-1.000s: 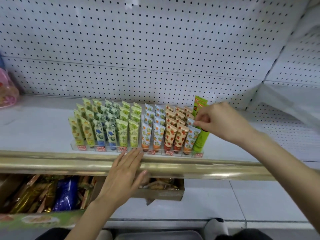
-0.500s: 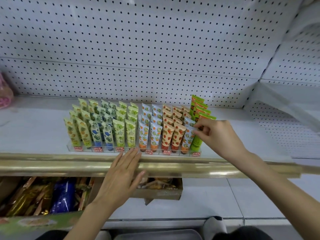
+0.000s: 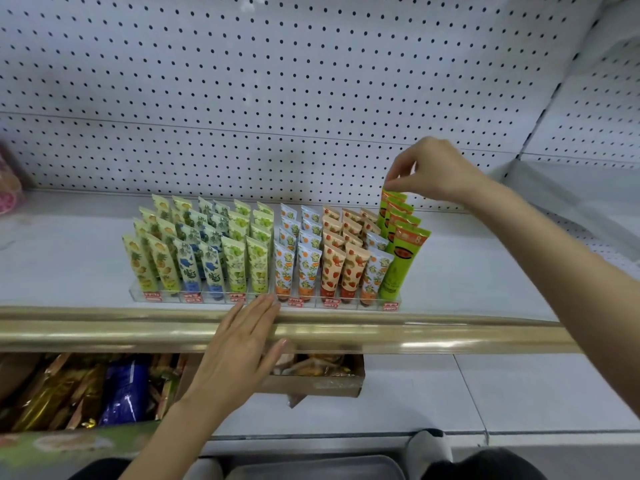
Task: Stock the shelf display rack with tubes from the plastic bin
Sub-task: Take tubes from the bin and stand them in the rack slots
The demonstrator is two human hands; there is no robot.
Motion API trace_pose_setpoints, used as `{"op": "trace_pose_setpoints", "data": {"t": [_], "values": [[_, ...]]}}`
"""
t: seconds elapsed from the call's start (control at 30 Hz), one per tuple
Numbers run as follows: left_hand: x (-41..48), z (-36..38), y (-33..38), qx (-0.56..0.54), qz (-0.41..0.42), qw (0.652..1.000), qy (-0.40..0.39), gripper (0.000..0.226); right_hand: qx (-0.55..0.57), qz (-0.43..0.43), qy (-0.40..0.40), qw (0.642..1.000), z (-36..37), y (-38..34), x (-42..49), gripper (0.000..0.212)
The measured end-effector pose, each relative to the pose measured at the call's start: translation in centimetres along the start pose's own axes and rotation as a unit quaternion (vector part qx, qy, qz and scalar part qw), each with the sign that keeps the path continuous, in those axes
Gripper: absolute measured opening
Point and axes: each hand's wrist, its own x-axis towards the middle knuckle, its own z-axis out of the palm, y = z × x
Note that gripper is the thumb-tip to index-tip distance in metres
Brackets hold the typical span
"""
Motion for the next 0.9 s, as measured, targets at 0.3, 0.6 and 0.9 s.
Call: {"op": "trace_pose_setpoints", "data": {"t": [0.3,0.6,0.9], "values": [[0.3,-0.6,-0.5,-0.021,0.005,1.000,-0.014,0.059,-0.129,-0.026,-0.113,0.985,3.5,1.4,3.9,0.019],[0.3,-0.7,-0.5,-0.032,0.005,0.999,-0.009,0.067,-0.198,-0.023,-0.109,0.974,4.1,1.2,4.0,0.026],[0.3,-0.9,-0.2,-0.029,0.000,0.999,-0.016,0.066,-0.206,-0.010,-0.154,0.966,5.1,1.0,4.6,0.022]]}}
